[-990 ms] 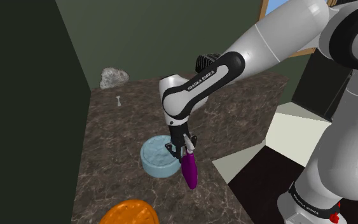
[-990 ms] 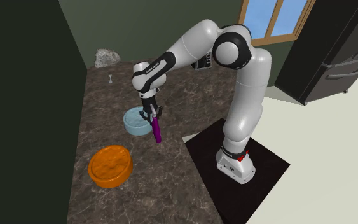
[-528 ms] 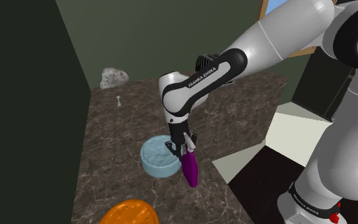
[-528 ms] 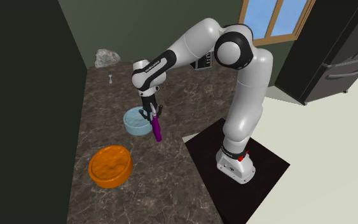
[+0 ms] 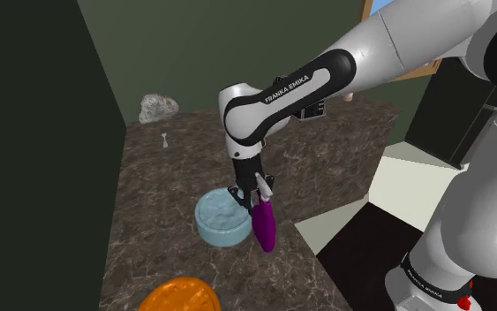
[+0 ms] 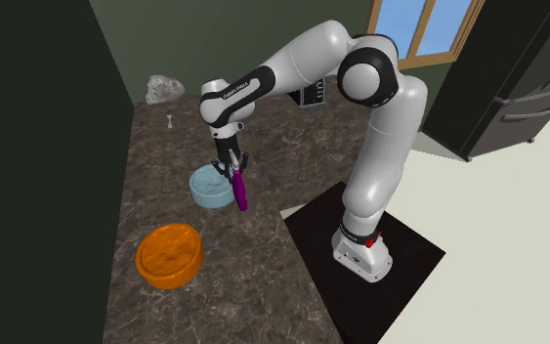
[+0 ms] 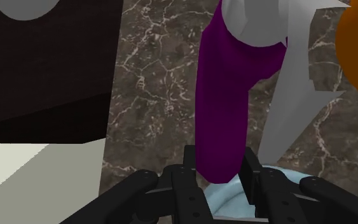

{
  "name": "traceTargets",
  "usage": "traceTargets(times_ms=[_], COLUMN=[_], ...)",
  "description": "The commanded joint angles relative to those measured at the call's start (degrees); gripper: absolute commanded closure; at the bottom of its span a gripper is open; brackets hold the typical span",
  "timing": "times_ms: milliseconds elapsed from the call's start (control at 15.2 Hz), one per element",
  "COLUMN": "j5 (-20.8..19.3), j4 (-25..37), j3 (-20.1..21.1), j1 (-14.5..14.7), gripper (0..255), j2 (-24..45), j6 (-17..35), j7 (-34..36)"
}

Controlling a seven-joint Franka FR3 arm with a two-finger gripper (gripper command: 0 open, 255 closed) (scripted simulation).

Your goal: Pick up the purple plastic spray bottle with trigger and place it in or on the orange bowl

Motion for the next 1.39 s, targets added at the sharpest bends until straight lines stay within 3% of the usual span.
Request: traceTargets(times_ms=[0, 1320], j5=[0.04, 0.31], j4=[0.77, 10.75], j3=[-0.05, -0.6], j1=[-0.07, -0.56], gripper=[255, 255], j2=[-0.78, -5.86], j6=[-1.56, -16.37], j7=[0.18, 2.35])
